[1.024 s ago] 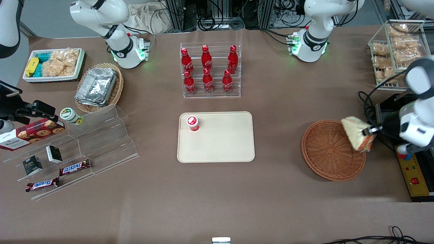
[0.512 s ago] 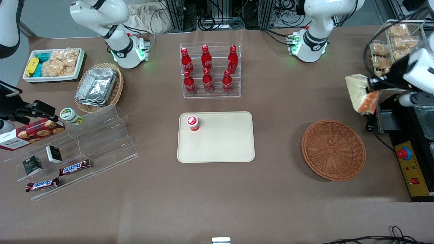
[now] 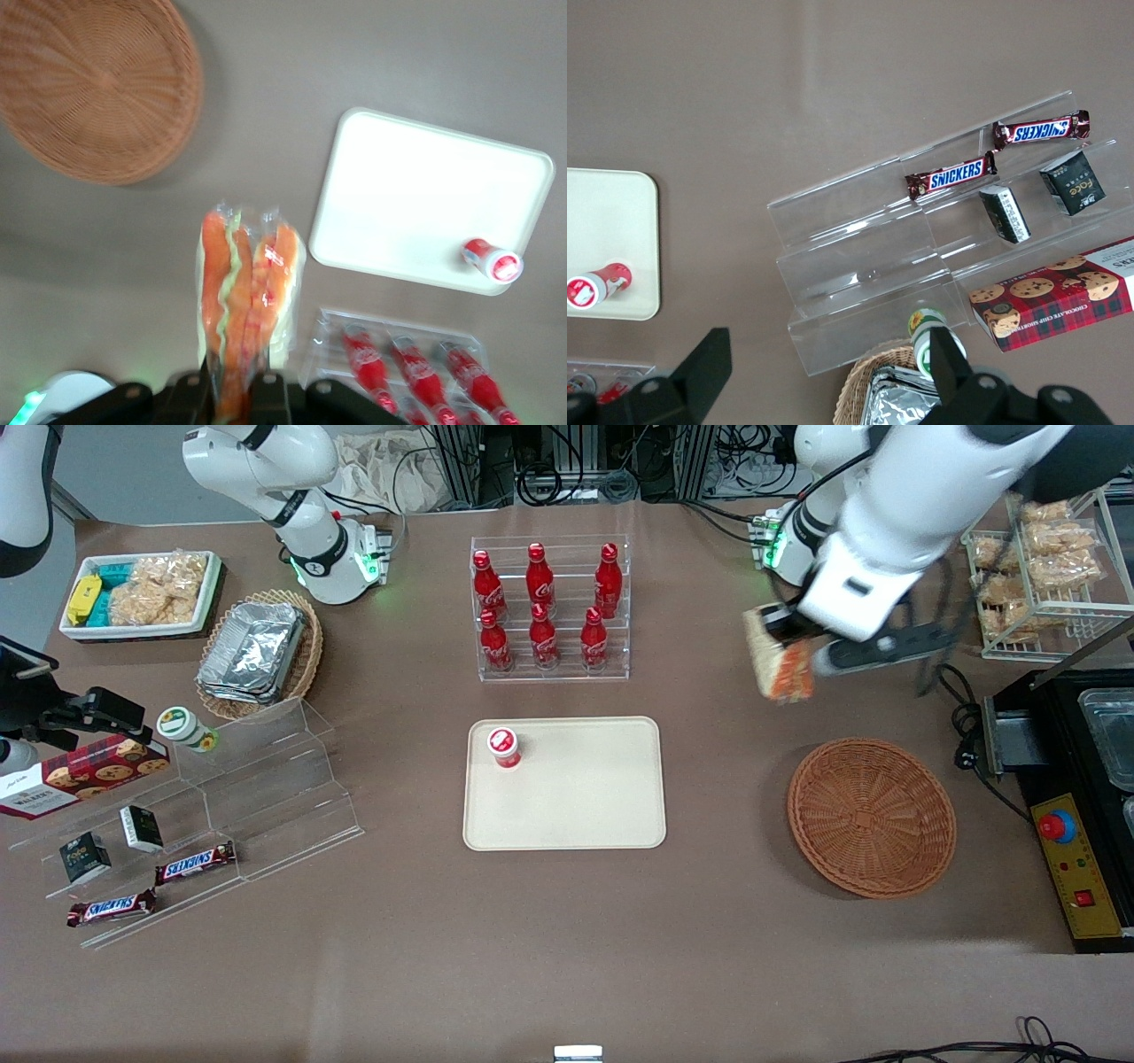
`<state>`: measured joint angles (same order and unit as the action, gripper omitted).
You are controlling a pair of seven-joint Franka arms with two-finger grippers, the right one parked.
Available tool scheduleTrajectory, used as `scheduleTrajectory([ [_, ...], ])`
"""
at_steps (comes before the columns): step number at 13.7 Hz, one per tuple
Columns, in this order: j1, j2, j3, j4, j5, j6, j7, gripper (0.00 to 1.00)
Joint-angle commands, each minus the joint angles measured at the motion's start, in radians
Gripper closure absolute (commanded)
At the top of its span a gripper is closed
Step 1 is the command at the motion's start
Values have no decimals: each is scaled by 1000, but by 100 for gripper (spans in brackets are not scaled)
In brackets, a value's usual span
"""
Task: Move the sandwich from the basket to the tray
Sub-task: 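Carry the sandwich over the cream tray and lower it onto the tray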
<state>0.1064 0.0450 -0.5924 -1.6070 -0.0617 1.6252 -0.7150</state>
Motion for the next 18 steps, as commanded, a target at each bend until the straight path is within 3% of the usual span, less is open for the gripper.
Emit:
scheduleTrajectory([
  [1, -17, 192, -92, 7, 69, 143, -136, 100],
  [5, -126, 412, -87, 2, 190, 338, -263, 100],
  [10, -172, 633, -84, 7, 408, 514, -397, 100],
  [12, -172, 676, -83, 7, 448, 559, -411, 100],
  [14, -172, 707, -73, 10, 462, 584, -411, 94],
  [16, -174, 710, -52, 7, 459, 620, -411, 70],
  [18, -172, 701, -52, 10, 459, 619, -420, 14],
])
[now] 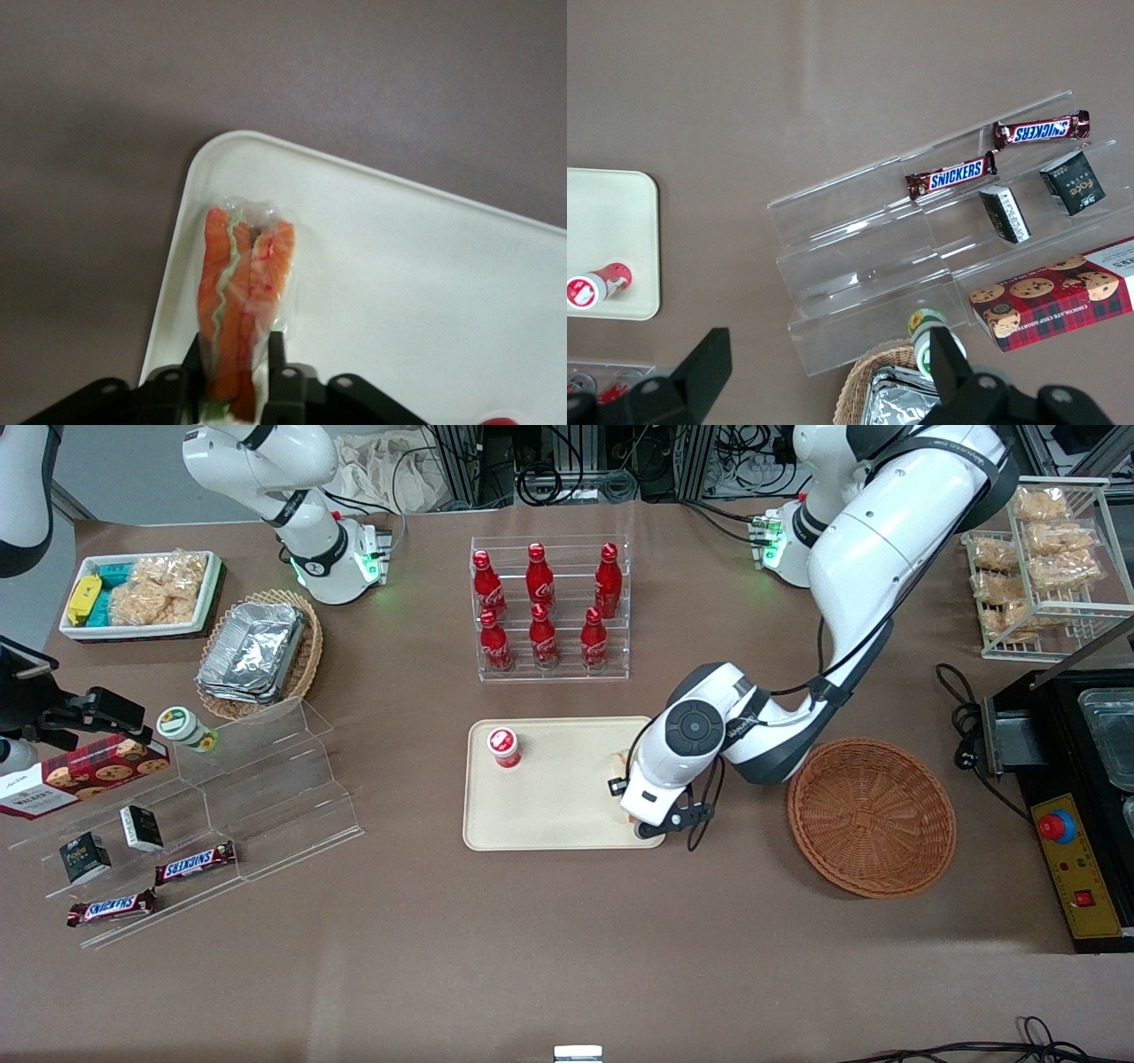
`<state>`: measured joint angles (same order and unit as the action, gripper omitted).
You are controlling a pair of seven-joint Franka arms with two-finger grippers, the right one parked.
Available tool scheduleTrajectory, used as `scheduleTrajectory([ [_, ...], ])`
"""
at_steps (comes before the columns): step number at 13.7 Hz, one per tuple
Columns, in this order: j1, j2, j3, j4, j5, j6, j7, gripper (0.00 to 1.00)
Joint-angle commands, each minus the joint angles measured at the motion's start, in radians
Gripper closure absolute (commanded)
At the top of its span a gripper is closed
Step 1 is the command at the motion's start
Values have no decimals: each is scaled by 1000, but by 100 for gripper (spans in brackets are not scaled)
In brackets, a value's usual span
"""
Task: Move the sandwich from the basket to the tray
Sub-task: 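Carry the sandwich over the cream tray and lower it onto the tray, then open the left gripper to release the sandwich and raise it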
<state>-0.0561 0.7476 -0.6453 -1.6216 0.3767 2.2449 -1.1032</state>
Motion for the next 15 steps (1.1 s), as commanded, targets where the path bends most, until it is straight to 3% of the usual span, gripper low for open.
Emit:
scheduleTrajectory([
  [1, -8, -14, 1, 25, 21, -5, -55, 0],
  [6, 59, -307, -4, 26, -7, -200, -178, 0],
  [9, 143, -477, -5, 22, -94, -304, -153, 0],
  [13, 266, -588, -7, 20, -231, -408, 96, 0],
  [15, 346, -614, -5, 22, -263, -453, 283, 0],
])
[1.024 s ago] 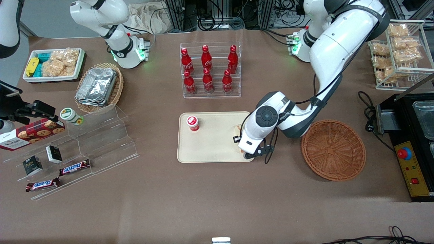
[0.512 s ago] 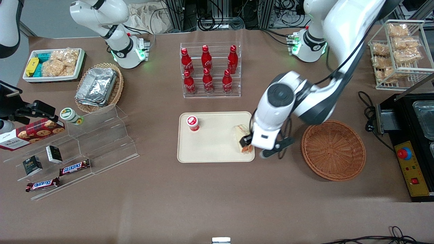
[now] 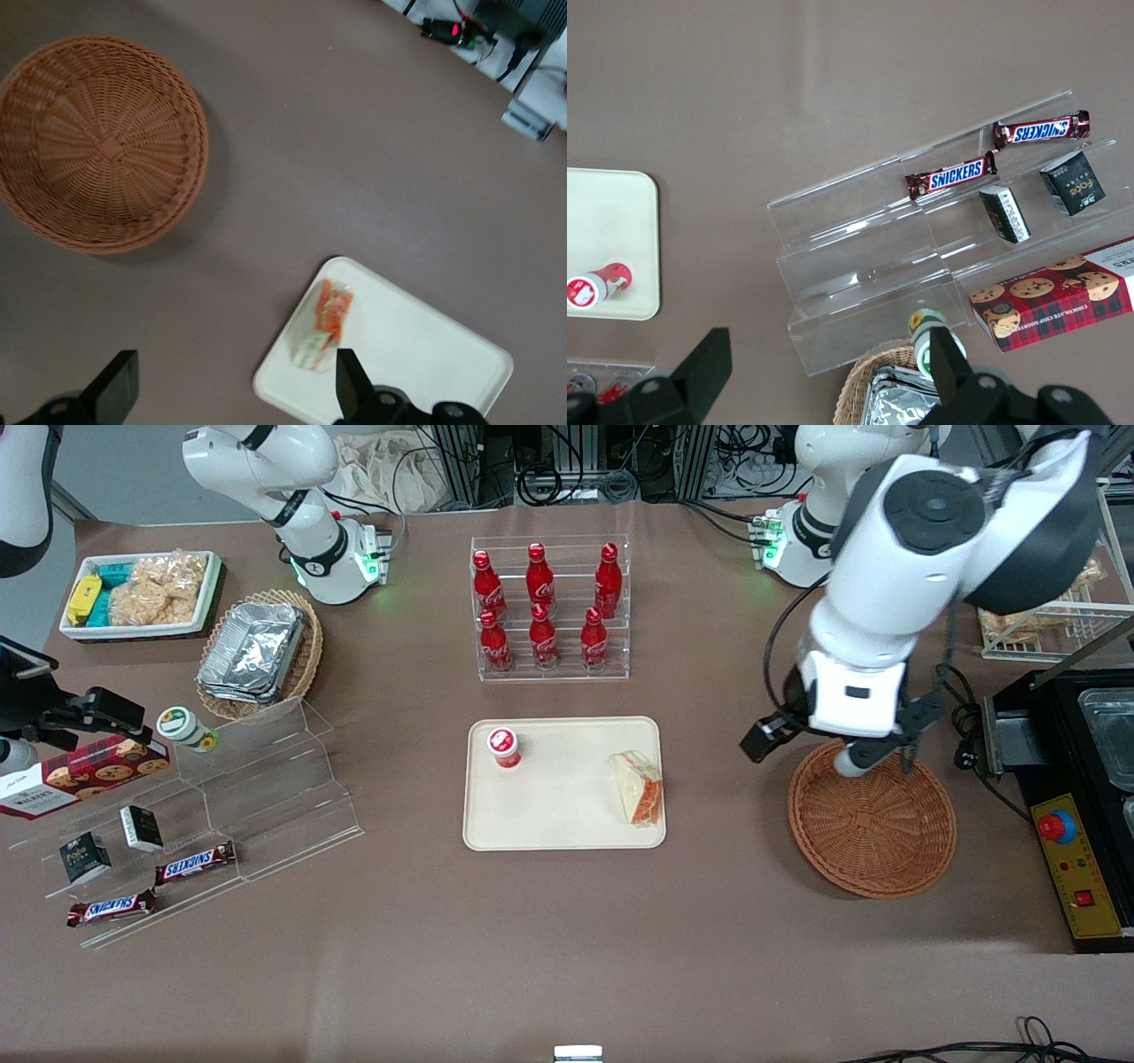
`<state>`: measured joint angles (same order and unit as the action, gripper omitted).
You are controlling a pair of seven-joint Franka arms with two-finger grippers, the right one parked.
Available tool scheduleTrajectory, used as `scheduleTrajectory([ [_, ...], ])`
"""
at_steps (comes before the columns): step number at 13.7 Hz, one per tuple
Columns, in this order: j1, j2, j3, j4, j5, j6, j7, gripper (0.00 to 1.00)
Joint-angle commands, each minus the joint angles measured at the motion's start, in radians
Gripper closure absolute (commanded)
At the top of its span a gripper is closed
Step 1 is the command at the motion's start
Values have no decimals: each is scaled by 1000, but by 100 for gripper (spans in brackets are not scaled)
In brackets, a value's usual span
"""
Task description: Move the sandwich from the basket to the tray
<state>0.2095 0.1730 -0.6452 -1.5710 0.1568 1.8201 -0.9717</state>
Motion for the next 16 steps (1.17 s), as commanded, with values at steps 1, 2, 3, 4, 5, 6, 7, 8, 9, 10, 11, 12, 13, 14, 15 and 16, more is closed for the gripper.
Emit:
scheduleTrajectory([
  [1, 118, -50, -5, -29, -63, -53, 242, 0],
  [2, 148, -67, -1, -30, -77, -77, 334, 0],
  [3, 165, -73, 4, -30, -77, -93, 405, 0],
  [4, 151, -79, 54, -26, -77, -116, 462, 0],
  [5, 84, -96, 152, -24, -86, -126, 520, 0],
  [6, 8, -112, 274, -26, -115, -130, 581, 0],
  [7, -37, -130, 370, -32, -144, -131, 650, 0],
  [8, -57, -141, 422, -40, -154, -134, 722, 0],
  [9, -83, -151, 476, -43, -155, -143, 778, 0],
  [10, -132, -158, 562, -47, -155, -148, 816, 0],
  [11, -150, -173, 608, -63, -155, -145, 847, 0],
  [12, -150, -194, 621, -96, -155, -131, 863, 0],
  [13, -150, -217, 636, -130, -155, -116, 864, 0],
  [14, -150, -240, 647, -162, -158, -96, 864, 0],
  [15, -150, -247, 648, -165, -161, -97, 861, 0],
  [16, -150, -244, 648, -155, -163, -100, 869, 0],
])
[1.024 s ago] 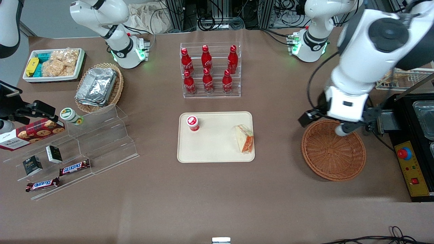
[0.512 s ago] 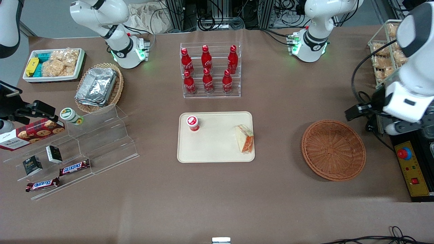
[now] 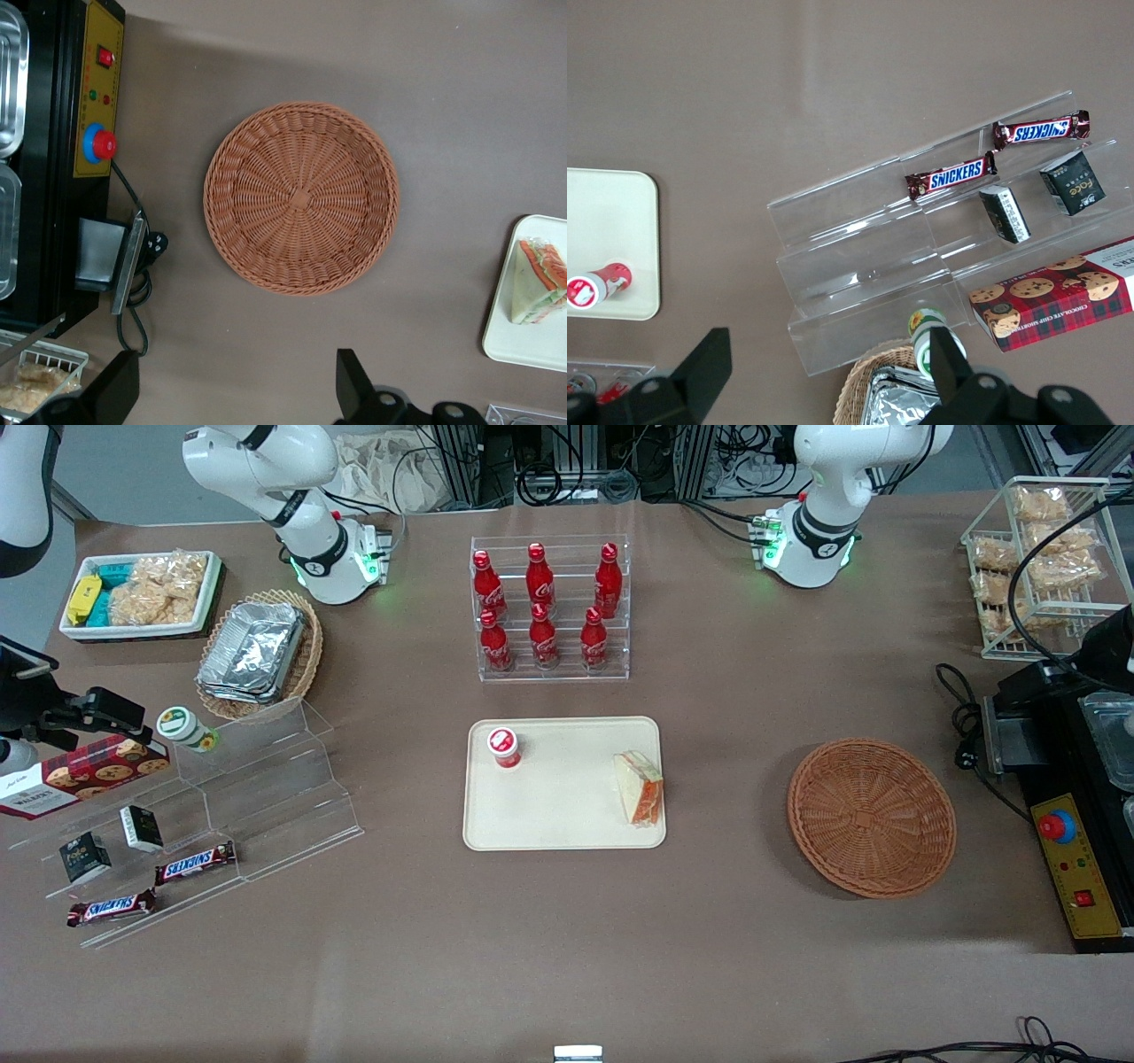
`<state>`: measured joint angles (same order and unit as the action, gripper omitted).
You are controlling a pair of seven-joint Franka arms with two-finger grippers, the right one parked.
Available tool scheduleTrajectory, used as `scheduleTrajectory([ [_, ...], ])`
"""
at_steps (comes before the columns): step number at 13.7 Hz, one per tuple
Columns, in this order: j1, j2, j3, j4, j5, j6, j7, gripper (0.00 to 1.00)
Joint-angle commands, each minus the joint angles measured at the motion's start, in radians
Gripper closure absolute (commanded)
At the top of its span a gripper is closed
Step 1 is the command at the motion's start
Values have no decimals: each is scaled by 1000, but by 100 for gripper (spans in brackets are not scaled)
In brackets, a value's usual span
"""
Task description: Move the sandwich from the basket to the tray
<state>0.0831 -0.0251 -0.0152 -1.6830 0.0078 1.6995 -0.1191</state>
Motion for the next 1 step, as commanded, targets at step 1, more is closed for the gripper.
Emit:
scheduleTrajectory([
  [1, -25, -33, 15, -25, -17, 20, 7, 0],
])
